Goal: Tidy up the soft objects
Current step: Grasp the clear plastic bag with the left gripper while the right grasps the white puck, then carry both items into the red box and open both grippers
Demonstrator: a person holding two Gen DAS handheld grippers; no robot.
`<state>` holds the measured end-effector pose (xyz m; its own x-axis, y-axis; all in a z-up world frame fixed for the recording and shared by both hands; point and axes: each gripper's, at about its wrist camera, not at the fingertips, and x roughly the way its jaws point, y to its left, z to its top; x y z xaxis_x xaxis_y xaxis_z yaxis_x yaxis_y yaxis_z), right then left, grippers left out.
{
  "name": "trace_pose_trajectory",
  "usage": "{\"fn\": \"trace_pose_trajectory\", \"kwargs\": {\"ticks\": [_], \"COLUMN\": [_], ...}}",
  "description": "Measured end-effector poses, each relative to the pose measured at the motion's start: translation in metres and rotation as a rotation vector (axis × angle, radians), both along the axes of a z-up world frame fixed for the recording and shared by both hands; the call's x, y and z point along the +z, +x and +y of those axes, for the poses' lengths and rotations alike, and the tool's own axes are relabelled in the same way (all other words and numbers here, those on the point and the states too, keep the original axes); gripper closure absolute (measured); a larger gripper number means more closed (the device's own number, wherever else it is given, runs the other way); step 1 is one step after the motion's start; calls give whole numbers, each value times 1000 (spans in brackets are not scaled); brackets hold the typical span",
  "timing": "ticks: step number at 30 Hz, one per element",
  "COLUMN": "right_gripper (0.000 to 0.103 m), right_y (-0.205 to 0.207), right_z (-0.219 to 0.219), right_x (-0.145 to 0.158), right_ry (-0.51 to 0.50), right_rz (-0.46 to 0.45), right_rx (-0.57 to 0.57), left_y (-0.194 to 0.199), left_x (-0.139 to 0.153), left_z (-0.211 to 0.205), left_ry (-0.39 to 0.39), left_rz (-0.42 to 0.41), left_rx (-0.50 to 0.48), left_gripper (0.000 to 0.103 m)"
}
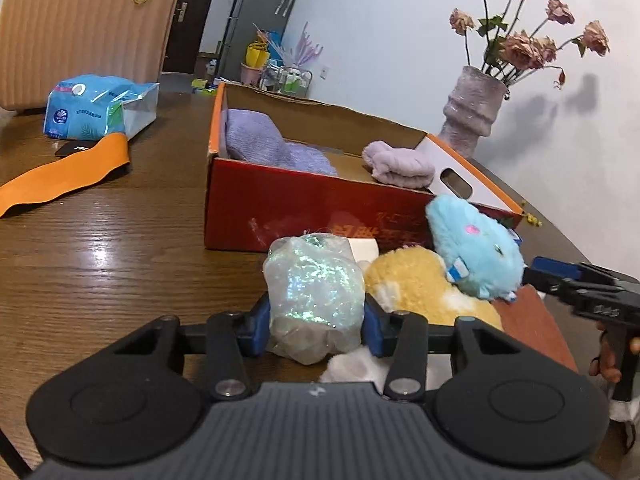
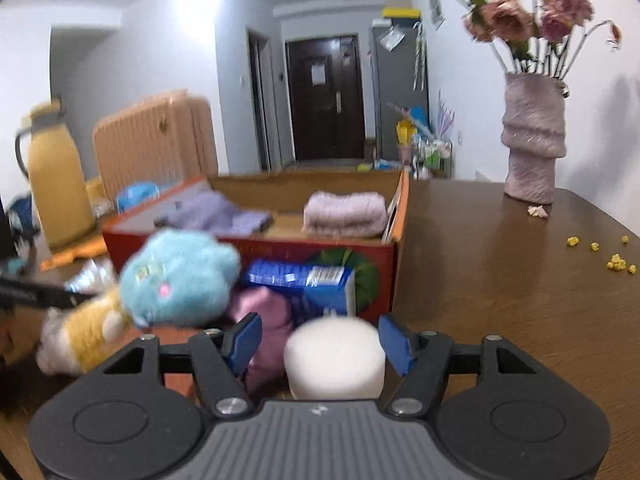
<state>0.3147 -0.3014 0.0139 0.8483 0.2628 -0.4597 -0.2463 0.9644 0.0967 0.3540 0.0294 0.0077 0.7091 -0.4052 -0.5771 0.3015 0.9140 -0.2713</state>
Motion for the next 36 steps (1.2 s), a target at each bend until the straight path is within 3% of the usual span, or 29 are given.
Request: {"fn": "trace_pose_trajectory", "kwargs": {"ticks": [2,6,11,14,20,26,31,36], "right_gripper": [41,49,54,54,54,54,54,53], "right_y": [4,6,0,-31,-101,-147,-149,-96], "right_z": [2,-10,-10,-9,-5,0,-2,6], "right_x": [-5,-7,-7,2,26,60,77,87], "right_ry": [-40,33,29,17,30,62,83,108], "right_rz": [26,55,41,10,-50,-146,-171,-147], "right_rx": [-40,-60,-84,-63,5,47,80,135], "left_y": [-3,-5,-16,-49,-124,-160,-144,-74], "left_x": [2,5,19,37,61,86,96,110], "left_z": [-2,-2,2,7,0,-7,-6,-12], "left_ry": [21,30,40,9,-33,-42,-55,-23], "left_rz": [-19,-23,-56,-124,-191,-246,-245,-196], "left_rx": [0,1,42,61,8,-20,-17,2], "left_gripper": [60,61,62,62,62,62,62,61]}}
